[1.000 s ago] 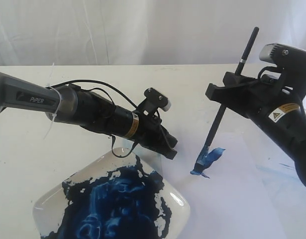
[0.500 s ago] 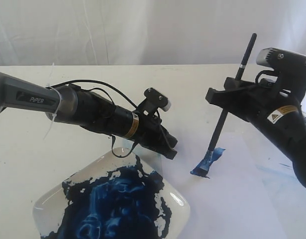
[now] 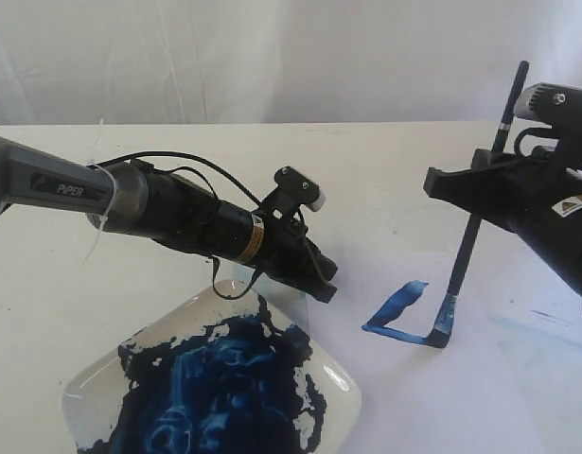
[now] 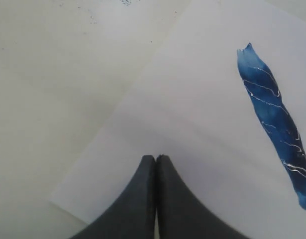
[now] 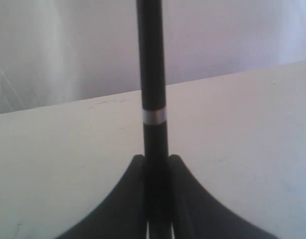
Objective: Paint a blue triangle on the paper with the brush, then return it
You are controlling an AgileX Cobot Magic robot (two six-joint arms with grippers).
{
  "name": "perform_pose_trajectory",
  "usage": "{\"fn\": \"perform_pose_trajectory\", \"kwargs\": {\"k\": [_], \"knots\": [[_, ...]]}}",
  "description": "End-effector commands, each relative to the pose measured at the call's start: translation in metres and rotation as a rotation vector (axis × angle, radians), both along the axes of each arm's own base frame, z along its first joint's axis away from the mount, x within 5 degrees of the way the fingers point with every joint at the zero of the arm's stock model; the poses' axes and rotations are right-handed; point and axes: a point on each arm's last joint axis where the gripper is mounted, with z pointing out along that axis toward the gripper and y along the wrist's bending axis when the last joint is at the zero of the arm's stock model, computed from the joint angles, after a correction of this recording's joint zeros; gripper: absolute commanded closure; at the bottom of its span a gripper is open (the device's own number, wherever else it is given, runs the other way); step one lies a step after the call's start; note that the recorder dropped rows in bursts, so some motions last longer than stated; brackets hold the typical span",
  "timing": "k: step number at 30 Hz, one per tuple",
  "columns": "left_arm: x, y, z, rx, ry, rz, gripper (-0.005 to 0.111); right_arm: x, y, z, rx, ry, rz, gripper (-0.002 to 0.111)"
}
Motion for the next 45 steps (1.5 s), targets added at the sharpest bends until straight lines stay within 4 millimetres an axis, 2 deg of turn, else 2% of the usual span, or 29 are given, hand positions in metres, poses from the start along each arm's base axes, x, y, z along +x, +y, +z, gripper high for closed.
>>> {"fn": "perform_pose_trajectory", "kwargs": {"k": [1,19,27,31,36,45], "knots": [[-0.002,-0.002,-0.001,0.009,-0.006,-0.01,0.107,-0.003,-0.008,0.001,-0.042,0.019,-0.052,0.108],[-0.002,-0.002,-0.001,0.009,-0.006,-0.01,0.107,-0.007,-0.015,0.009,-0.059,0.005,-0.093,0.108],[-0.002,-0.002,-0.001,0.009,-0.006,-0.01,0.107,-0.007,-0.021,0.025,0.004,-0.111,-0.16,0.108],[-0.002,-0.002,-0.001,0.009,-0.006,-0.01,0.107,-0.005,-0.017,0.031,0.067,-0.14,-0.133,0.108],[-0.002,-0.002,-0.001,0.009,-0.006,-0.01,0.107,0.006,-0.003,0.036,0.036,-0.207,-0.053,0.108],[-0.002,-0.002,-0.001,0.009,-0.006,-0.01,0.107,0.034,0.013,0.024,0.019,-0.215,-0.081,0.108]]}}
